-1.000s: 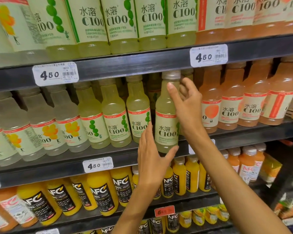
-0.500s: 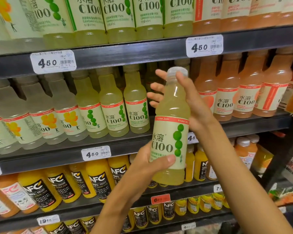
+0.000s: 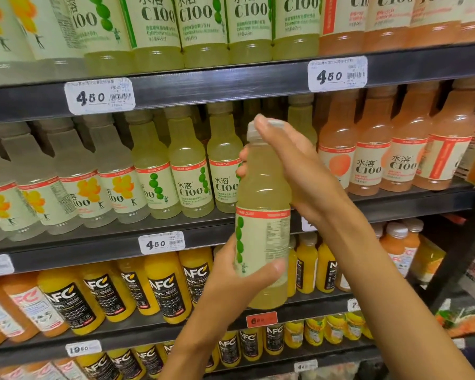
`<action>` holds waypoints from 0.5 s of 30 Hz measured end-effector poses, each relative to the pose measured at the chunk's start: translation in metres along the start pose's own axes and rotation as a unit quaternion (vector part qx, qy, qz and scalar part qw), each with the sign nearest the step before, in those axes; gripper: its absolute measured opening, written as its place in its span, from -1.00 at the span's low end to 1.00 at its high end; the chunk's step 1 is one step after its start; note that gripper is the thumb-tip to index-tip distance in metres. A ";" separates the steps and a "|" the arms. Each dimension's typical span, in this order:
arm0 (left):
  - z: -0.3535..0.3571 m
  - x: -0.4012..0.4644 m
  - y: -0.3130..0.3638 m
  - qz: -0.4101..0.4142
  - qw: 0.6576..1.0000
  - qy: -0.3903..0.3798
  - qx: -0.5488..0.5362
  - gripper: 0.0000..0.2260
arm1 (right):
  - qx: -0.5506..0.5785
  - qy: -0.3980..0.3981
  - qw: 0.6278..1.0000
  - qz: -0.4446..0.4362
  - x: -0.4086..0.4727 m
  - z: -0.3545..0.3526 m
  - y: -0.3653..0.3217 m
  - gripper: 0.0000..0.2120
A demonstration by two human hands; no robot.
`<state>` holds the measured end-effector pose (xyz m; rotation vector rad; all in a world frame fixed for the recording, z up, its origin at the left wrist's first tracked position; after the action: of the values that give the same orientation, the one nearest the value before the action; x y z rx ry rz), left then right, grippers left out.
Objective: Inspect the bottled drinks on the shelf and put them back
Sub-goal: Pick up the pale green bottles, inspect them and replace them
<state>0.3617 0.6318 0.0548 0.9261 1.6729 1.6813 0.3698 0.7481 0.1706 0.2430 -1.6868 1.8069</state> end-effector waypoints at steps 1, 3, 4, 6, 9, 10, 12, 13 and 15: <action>0.001 -0.002 -0.002 -0.016 0.999 -0.031 -0.028 -0.44 | 0.033 -0.031 0.999 0.017 0.001 0.002 0.002 -0.67; 0.009 -0.008 -0.002 -0.042 0.988 -0.114 -0.099 -0.35 | 0.141 -0.082 0.985 0.055 0.000 0.009 0.010 -0.61; 0.014 -0.011 -0.002 -0.054 0.979 -0.148 -0.129 -0.32 | 0.212 -0.099 0.969 0.074 -0.002 0.014 0.015 -0.55; 0.021 -0.013 -0.004 -0.073 0.968 -0.176 -0.162 -0.27 | 0.311 -0.105 0.941 0.085 -0.005 0.021 0.022 -0.53; 0.016 -0.010 -0.008 -0.064 0.974 -0.152 -0.152 -0.28 | 0.283 -0.070 0.954 0.065 -0.005 0.013 0.022 -0.70; 0.011 -0.009 -0.007 -0.060 0.979 -0.136 -0.136 -0.28 | 0.247 -0.047 0.966 0.055 -0.005 0.008 0.020 -0.75; 0.002 -0.005 -0.005 -0.046 0.989 -0.098 -0.098 -0.35 | 0.165 -0.001 0.986 0.032 -0.006 -0.003 0.015 -0.83; 0.000 -0.004 -0.003 -0.035 0.993 -0.083 -0.082 -0.42 | 0.132 0.019 0.991 0.024 -0.007 -0.005 0.013 -0.84; -0.001 -0.004 0.000 -0.022 0.995 -0.062 -0.072 -0.50 | 0.099 0.049 0.994 0.021 -0.009 -0.005 0.011 -0.84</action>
<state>0.3628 0.6281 0.0549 0.8987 1.4602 1.6560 0.3723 0.7503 0.1561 0.2014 -1.4578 1.9862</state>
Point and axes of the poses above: each hand's wrist, its own x-axis towards the middle knuckle, its own z-axis out of the palm, y = z × x, the point moved 7 cm from there along x, towards the middle knuckle, and after that the axes turned 8 degrees about -z, right-handed, at the moved point
